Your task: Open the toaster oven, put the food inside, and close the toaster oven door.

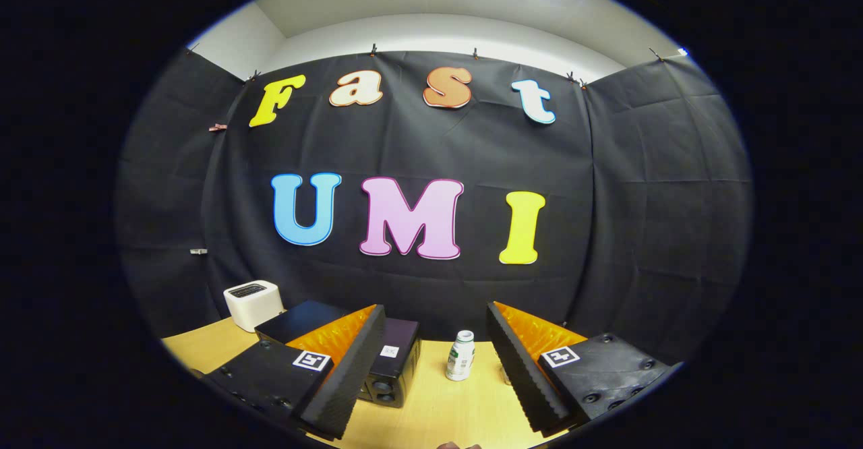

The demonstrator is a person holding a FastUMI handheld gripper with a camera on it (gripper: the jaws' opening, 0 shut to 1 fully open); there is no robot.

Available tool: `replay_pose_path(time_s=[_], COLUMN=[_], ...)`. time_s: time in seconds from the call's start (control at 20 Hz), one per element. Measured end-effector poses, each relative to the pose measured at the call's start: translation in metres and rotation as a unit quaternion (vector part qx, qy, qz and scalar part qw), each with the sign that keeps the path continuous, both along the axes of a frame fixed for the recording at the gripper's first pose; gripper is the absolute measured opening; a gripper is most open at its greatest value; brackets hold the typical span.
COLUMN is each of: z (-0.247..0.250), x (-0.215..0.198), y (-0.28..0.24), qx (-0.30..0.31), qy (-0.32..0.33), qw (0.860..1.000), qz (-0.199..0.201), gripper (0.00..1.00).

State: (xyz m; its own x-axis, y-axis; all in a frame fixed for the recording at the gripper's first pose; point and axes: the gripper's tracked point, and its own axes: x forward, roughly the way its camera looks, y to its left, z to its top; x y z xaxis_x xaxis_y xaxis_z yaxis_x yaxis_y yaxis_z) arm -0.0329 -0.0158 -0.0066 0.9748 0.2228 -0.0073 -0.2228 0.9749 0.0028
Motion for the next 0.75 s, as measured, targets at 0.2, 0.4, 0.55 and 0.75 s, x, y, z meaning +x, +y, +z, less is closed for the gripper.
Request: replay_pose_path(time_s=[0.2, 0.4, 0.55, 0.75], z=[0.006, 0.007, 0.005, 0.008], x=[0.006, 0.010, 0.011, 0.011], y=[-0.022, -0.032, -0.030, -0.026], qx=[0.002, 0.002, 0.002, 0.001], qy=[-0.010, -0.011, -0.008, -0.011], qw=[1.000, 1.000, 1.000, 1.000], qz=[-0.009, -0.018, -0.019, -0.018], gripper=[0.97, 0.97, 0.97, 0.97])
